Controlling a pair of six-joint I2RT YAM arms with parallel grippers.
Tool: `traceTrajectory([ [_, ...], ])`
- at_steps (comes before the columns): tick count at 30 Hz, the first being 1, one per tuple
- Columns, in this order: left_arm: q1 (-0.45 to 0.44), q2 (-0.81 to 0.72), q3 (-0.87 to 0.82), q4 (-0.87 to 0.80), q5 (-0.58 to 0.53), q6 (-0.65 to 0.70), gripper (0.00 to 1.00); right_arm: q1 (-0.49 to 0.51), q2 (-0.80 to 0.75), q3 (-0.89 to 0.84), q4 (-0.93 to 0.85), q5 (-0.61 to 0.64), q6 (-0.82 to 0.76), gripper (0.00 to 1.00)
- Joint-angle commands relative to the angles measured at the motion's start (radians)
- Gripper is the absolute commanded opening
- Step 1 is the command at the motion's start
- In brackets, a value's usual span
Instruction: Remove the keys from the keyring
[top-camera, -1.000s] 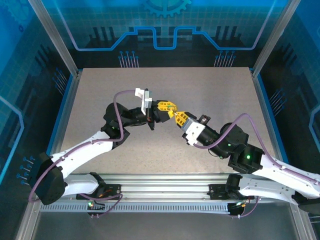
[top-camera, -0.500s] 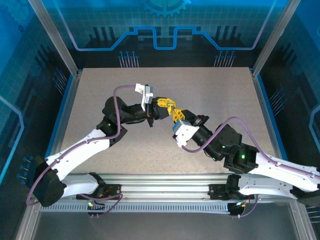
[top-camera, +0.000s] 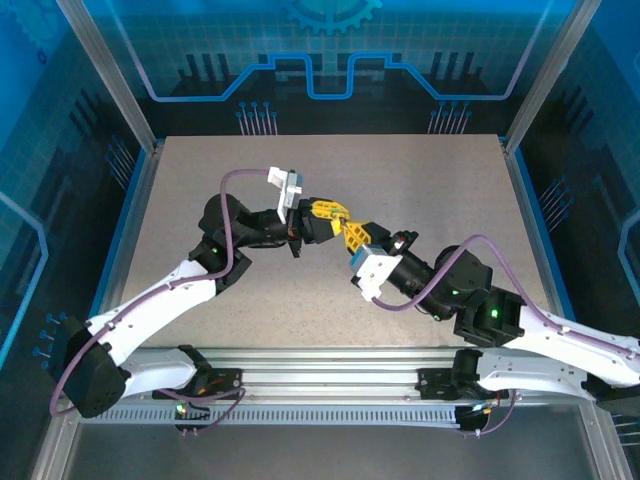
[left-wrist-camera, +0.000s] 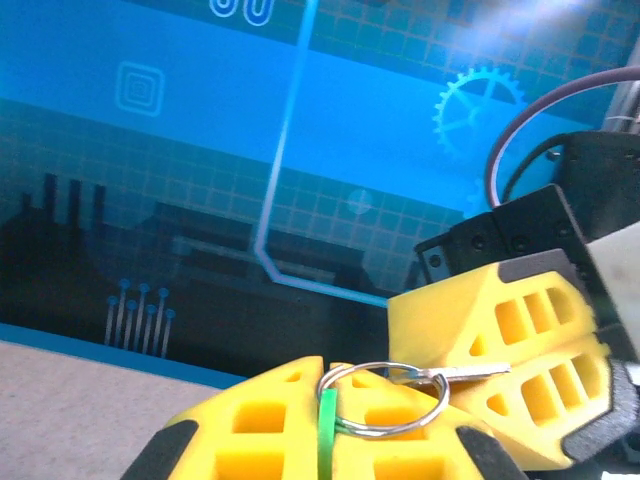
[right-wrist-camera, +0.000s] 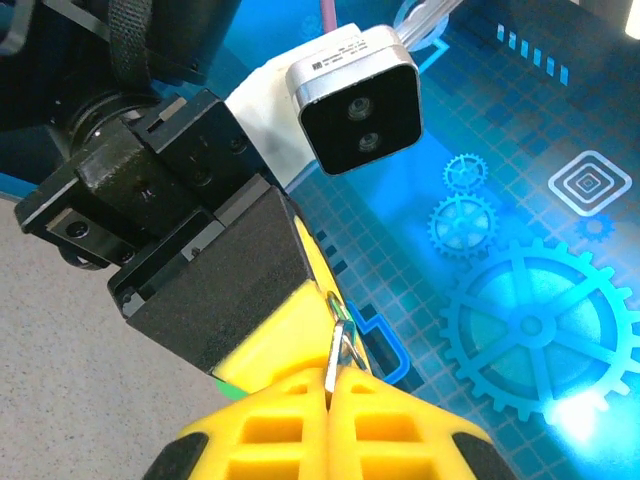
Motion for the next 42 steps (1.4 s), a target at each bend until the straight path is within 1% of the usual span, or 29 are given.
traceTrajectory([
  [1, 0.017, 0.011, 0.045, 0.171, -0.018, -0.098, 0.00, 0.039, 0.028, -0.053, -0.233, -0.145, -0.026, 0.00],
  [3, 0.015, 0.020, 0.050, 0.177, -0.006, -0.106, 0.00, 0.022, 0.009, -0.054, -0.214, -0.188, -0.012, 0.00],
  [4, 0.014, 0.023, 0.053, 0.179, 0.003, -0.105, 0.00, 0.022, 0.009, -0.052, -0.211, -0.187, -0.018, 0.00],
  [10, 0.006, 0.026, 0.075, 0.151, 0.019, -0.109, 0.00, 0.048, 0.041, -0.065, -0.241, -0.109, -0.124, 0.00],
  [14, -0.003, 0.026, 0.101, 0.098, 0.038, -0.076, 0.00, 0.066, 0.054, -0.062, -0.273, -0.069, -0.178, 0.00],
  [15, -0.016, 0.021, 0.112, 0.037, 0.026, -0.032, 0.00, 0.069, 0.065, -0.056, -0.278, -0.057, -0.190, 0.00],
  [16, -0.035, 0.011, 0.127, -0.042, 0.020, 0.043, 0.00, 0.072, 0.074, -0.048, -0.284, -0.057, -0.195, 0.00],
  [18, -0.083, -0.002, 0.161, -0.219, -0.023, 0.188, 0.00, 0.070, 0.084, -0.036, -0.279, -0.080, -0.186, 0.00],
  [19, -0.104, -0.002, 0.174, -0.277, -0.031, 0.235, 0.00, 0.066, 0.090, -0.030, -0.274, -0.091, -0.178, 0.00],
  [22, -0.114, 0.002, 0.165, -0.269, -0.035, 0.237, 0.00, 0.041, 0.100, -0.017, -0.259, -0.136, -0.160, 0.00],
  [26, -0.125, -0.008, 0.168, -0.314, -0.058, 0.292, 0.00, 0.018, 0.117, 0.013, -0.259, -0.158, -0.128, 0.00],
  [27, -0.135, -0.011, 0.176, -0.341, -0.077, 0.321, 0.00, 0.010, 0.130, 0.029, -0.266, -0.144, -0.114, 0.00],
  [29, -0.169, -0.015, 0.199, -0.445, -0.141, 0.426, 0.00, 0.010, 0.164, 0.069, -0.292, -0.111, -0.096, 0.00],
  [31, -0.211, -0.010, 0.219, -0.529, -0.173, 0.521, 0.00, 0.010, 0.195, 0.112, -0.298, -0.083, -0.047, 0.00],
  [34, -0.245, -0.004, 0.224, -0.586, -0.188, 0.595, 0.00, 0.004, 0.215, 0.147, -0.291, -0.064, -0.021, 0.00],
  [38, -0.279, -0.015, 0.221, -0.643, -0.202, 0.683, 0.00, -0.036, 0.216, 0.166, -0.355, -0.138, -0.015, 0.00],
  [42, -0.287, -0.033, 0.220, -0.710, -0.144, 0.761, 0.00, -0.068, 0.199, 0.158, -0.406, -0.207, -0.046, 0.00],
])
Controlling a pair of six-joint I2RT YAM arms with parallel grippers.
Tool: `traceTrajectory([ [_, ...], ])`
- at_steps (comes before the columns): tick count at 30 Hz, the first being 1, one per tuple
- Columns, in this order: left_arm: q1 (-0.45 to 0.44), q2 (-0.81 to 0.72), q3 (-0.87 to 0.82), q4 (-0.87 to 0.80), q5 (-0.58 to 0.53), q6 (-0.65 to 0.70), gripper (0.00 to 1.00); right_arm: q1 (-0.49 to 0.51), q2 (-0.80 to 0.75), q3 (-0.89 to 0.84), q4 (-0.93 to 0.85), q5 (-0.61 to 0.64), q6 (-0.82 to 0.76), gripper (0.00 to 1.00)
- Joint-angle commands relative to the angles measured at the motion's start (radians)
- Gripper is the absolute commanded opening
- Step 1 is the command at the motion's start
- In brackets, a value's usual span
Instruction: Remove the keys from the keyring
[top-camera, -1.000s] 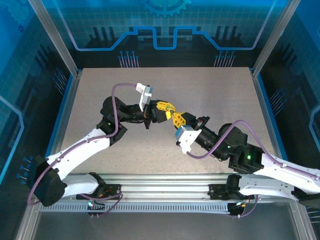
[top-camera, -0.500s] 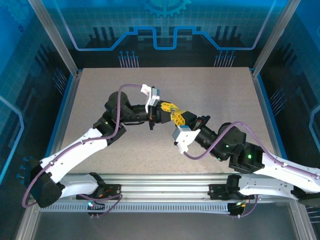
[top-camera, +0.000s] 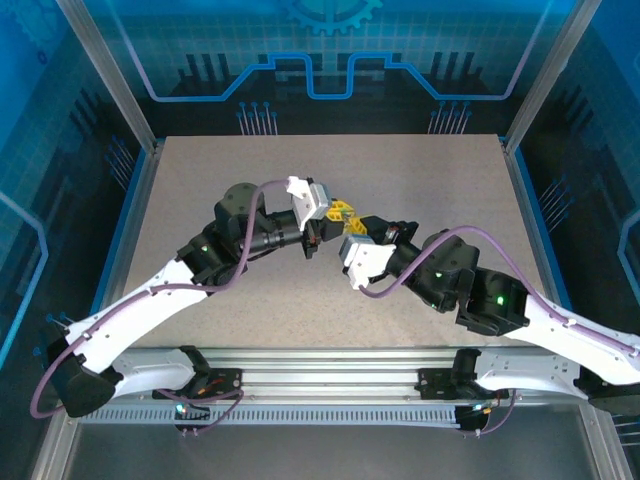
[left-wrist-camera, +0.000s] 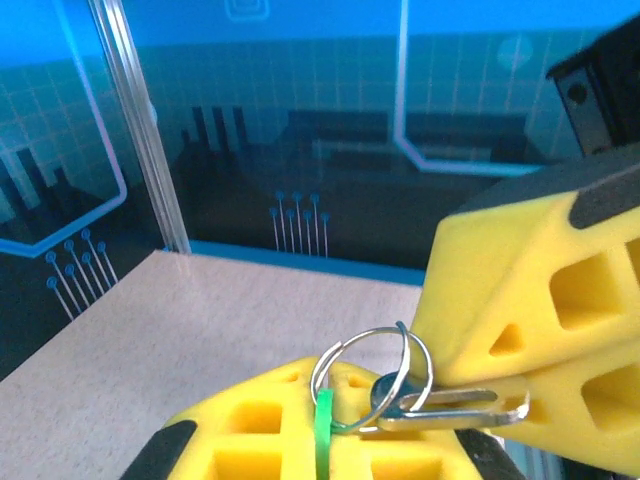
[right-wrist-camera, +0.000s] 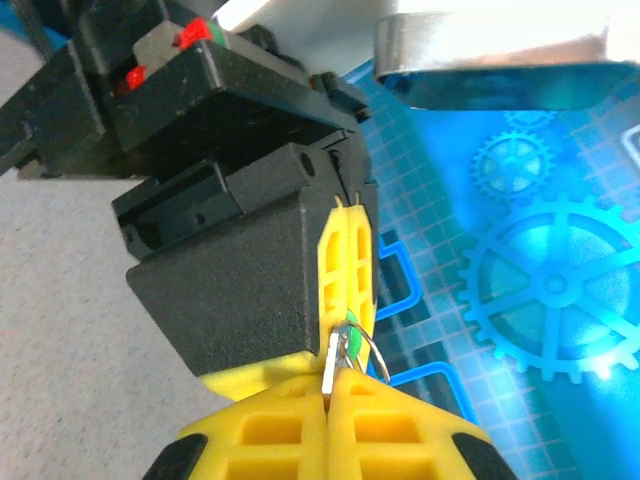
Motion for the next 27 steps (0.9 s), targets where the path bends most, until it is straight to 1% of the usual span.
traceTrajectory([
  [1, -0.144, -0.003, 0.025, -0.053, 0.262, 0.173, 0.00, -0.028, 0.102, -0.023, -0.066, -0.253, 0.008, 0.00],
  [5, -0.154, -0.002, 0.033, -0.105, 0.295, 0.216, 0.00, -0.058, 0.096, -0.006, -0.086, -0.320, 0.033, 0.00],
  [8, -0.160, -0.002, 0.024, -0.091, 0.310, 0.224, 0.00, -0.071, 0.111, 0.001, -0.089, -0.359, 0.039, 0.00],
  [11, -0.165, -0.004, 0.008, -0.046, 0.314, 0.193, 0.00, -0.076, 0.127, 0.006, -0.095, -0.408, 0.048, 0.00],
  [13, -0.165, -0.018, -0.014, -0.009, 0.287, 0.181, 0.00, -0.075, 0.127, 0.005, -0.090, -0.401, 0.046, 0.00],
  [16, -0.163, -0.058, -0.061, 0.057, 0.227, 0.155, 0.00, -0.085, 0.099, -0.002, -0.097, -0.426, 0.056, 0.00],
  [20, -0.133, -0.096, -0.098, 0.110, 0.198, 0.105, 0.00, -0.094, 0.049, -0.014, -0.146, -0.451, 0.051, 0.00],
  [22, -0.110, -0.111, -0.113, 0.136, 0.204, 0.068, 0.00, -0.102, 0.022, -0.018, -0.167, -0.480, 0.056, 0.00],
  [24, -0.085, -0.124, -0.138, 0.196, 0.214, 0.015, 0.00, -0.105, 0.006, -0.010, -0.194, -0.499, 0.066, 0.00],
  [27, -0.072, -0.131, -0.148, 0.215, 0.215, -0.005, 0.00, -0.105, -0.012, -0.010, -0.199, -0.510, 0.077, 0.00],
])
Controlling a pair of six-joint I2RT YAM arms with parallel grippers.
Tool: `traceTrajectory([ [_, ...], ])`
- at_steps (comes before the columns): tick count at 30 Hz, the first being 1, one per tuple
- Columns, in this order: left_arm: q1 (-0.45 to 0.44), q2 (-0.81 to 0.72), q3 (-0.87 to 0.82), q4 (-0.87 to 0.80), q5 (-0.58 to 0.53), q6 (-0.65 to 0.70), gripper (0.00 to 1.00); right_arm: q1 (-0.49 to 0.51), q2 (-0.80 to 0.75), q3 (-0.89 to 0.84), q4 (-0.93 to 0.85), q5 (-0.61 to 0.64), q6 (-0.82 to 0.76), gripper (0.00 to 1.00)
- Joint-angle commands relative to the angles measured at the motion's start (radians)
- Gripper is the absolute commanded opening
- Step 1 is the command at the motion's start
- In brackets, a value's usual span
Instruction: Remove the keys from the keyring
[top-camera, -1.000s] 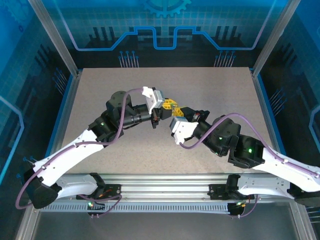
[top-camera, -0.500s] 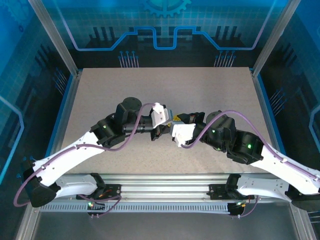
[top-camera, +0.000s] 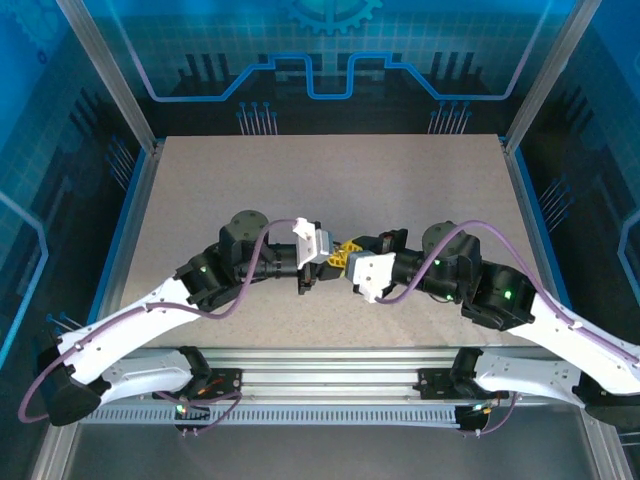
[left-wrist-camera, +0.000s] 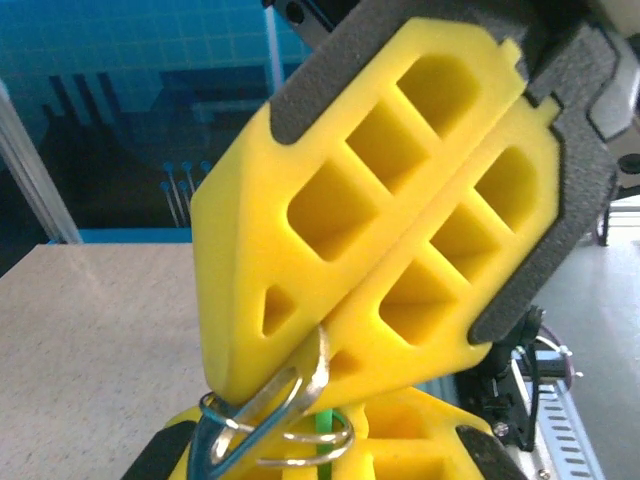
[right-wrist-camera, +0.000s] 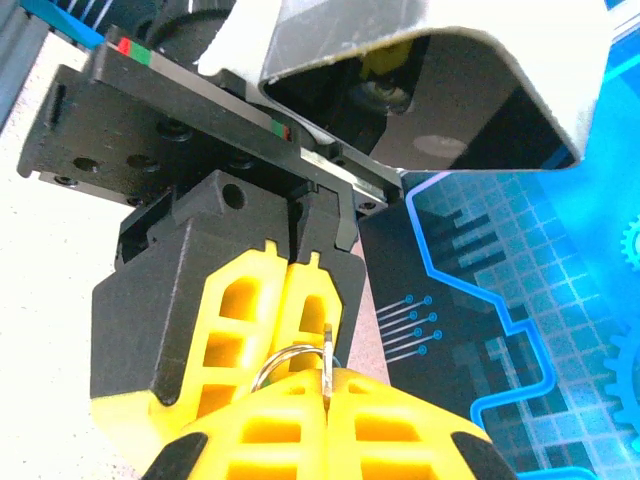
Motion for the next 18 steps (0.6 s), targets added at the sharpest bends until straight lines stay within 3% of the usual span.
traceTrajectory([
  [1, 0.000, -0.033, 0.004, 0.207, 0.082, -0.048, 0.00, 0.002, 0.004, -0.032, -0.059, -0.104, 0.028, 0.00],
  [18, 0.071, -0.065, -0.046, 0.283, 0.074, -0.167, 0.00, -0.050, -0.070, -0.058, 0.001, -0.177, 0.098, 0.00],
])
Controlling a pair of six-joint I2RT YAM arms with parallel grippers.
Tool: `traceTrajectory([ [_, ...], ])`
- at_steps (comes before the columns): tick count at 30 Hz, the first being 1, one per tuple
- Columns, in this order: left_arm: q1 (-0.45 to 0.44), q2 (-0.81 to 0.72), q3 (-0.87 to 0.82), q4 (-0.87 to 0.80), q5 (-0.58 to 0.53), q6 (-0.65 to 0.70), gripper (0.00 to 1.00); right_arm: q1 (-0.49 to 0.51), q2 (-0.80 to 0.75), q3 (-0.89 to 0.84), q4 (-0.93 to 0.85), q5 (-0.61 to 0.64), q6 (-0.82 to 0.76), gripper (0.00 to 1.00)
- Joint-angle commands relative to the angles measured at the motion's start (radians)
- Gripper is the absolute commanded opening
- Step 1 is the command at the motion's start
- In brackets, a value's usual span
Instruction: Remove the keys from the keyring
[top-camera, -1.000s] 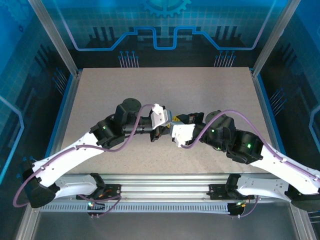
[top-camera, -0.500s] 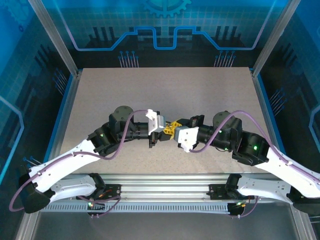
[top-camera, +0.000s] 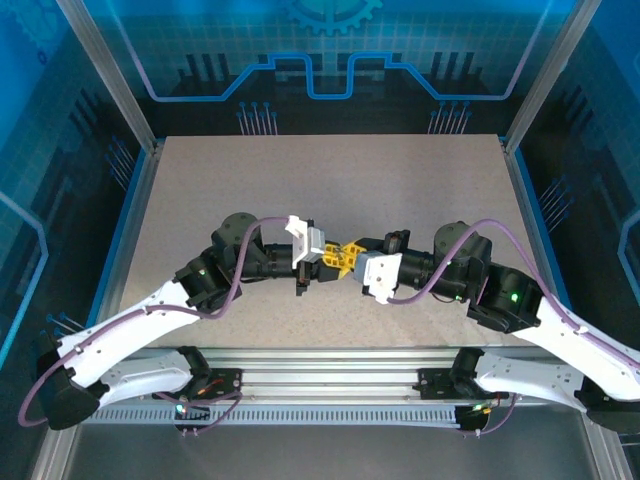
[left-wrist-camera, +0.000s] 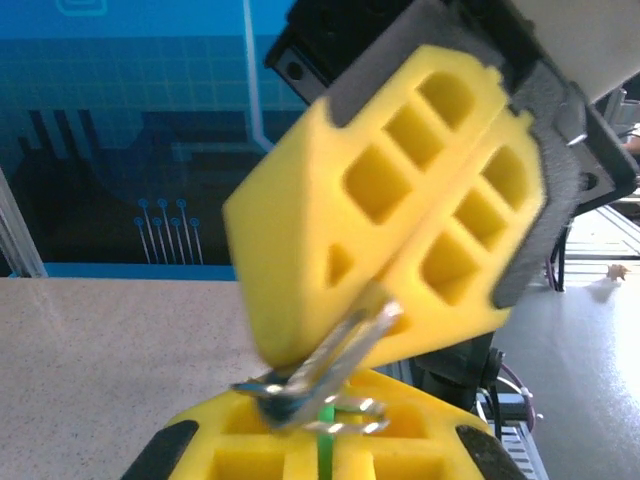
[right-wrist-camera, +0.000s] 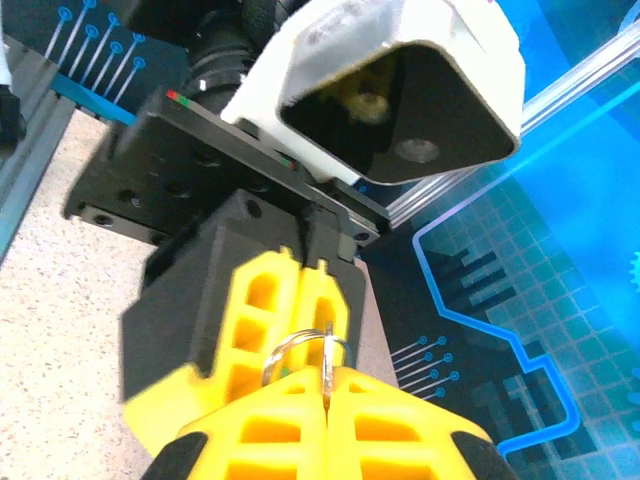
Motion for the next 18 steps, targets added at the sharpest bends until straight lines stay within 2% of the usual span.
traceTrajectory([
  [1, 0.035, -0.043, 0.004, 0.154, 0.004, -0.061, 0.00, -0.014, -0.022, -0.030, -0.054, -0.064, 0.041, 0.00],
  [11, 0.042, -0.033, 0.012, 0.155, 0.017, -0.079, 0.00, -0.017, -0.027, -0.030, -0.029, -0.073, 0.053, 0.00],
  [18, 0.054, -0.036, -0.001, 0.187, 0.028, -0.107, 0.00, -0.058, -0.047, -0.043, -0.012, -0.098, 0.075, 0.00],
])
